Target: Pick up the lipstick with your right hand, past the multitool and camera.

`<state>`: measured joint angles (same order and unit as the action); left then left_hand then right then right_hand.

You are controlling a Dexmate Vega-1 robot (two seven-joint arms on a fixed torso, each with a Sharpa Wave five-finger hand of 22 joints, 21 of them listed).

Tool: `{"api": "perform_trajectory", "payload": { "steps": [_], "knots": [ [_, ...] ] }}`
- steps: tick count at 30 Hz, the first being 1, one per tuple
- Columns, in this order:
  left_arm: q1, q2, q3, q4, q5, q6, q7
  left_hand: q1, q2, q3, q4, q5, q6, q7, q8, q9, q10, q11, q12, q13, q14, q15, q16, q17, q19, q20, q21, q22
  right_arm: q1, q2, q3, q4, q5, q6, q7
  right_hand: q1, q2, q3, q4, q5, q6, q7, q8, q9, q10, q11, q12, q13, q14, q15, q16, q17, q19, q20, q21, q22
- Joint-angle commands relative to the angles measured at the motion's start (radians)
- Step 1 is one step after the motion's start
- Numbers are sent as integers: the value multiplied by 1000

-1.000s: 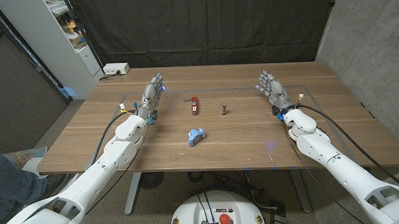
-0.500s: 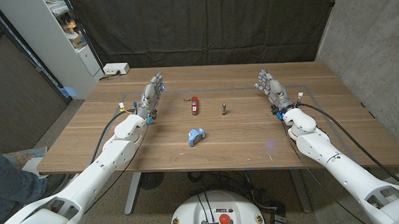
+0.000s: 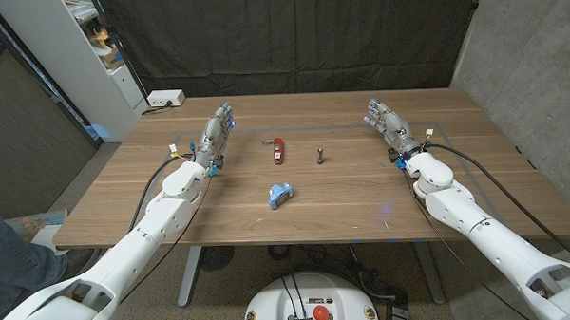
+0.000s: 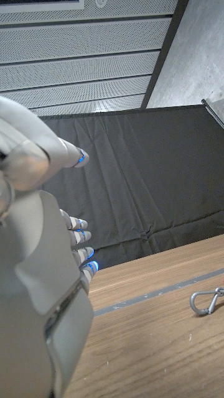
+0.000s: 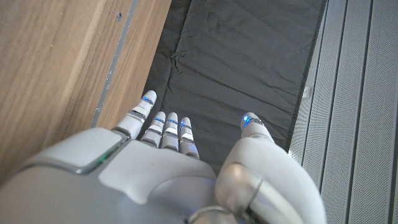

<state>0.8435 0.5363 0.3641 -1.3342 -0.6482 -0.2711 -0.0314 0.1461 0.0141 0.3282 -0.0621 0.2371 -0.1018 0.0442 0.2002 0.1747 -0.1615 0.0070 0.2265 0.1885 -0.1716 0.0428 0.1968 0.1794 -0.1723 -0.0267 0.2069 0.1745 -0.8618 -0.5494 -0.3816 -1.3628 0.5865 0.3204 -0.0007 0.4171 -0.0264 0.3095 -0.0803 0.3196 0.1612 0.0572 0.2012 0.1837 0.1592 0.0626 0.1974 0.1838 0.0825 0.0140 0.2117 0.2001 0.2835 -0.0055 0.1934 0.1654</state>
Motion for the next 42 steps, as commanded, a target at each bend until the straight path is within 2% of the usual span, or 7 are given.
{"api": "perform_trajectory", "payload": {
  "steps": [1,23,36,42],
  "knots": [
    [1,6,-5,-5,-2,1,-1,12,3,6,-6,1,4,-4,-1,2,4,-6,3,2,-22,-7,-2,1,-4,7,0,3,-12,-28,-8,-22,-63,8,-13,21,0,3,-13,5,9,0,9,5,12,0,9,5,6,0,3,3,4,-4,1,5],
    [9,8,-11,-12,-2,-12,1,14,6,6,-9,-1,6,-4,-4,2,6,-7,1,3,-25,-9,-5,1,-7,14,-3,4,-24,-39,-19,-43,-132,41,-45,87,-18,14,-59,9,6,-9,5,5,9,-6,3,6,-7,-6,-7,1,-5,-6,-4,5],
    [7,4,-8,-11,-2,-15,-2,16,8,6,-11,-3,7,-6,-5,2,8,-8,0,3,-30,-9,-8,1,-12,16,-6,4,-46,-62,-24,-78,-174,31,-70,105,-32,14,-71,16,7,-23,4,5,12,-11,3,6,-18,-11,-11,2,-15,-7,-6,6],
    [6,3,-6,-11,-2,-15,-4,16,9,6,-11,-3,7,-6,-6,2,8,-9,-1,3,-30,-8,-8,1,-14,17,-7,4,-59,-75,-27,-99,-210,25,-95,124,-37,17,-79,23,5,-27,3,5,6,-21,0,6,-20,-12,-11,2,-18,-8,-7,5]
  ]
}}
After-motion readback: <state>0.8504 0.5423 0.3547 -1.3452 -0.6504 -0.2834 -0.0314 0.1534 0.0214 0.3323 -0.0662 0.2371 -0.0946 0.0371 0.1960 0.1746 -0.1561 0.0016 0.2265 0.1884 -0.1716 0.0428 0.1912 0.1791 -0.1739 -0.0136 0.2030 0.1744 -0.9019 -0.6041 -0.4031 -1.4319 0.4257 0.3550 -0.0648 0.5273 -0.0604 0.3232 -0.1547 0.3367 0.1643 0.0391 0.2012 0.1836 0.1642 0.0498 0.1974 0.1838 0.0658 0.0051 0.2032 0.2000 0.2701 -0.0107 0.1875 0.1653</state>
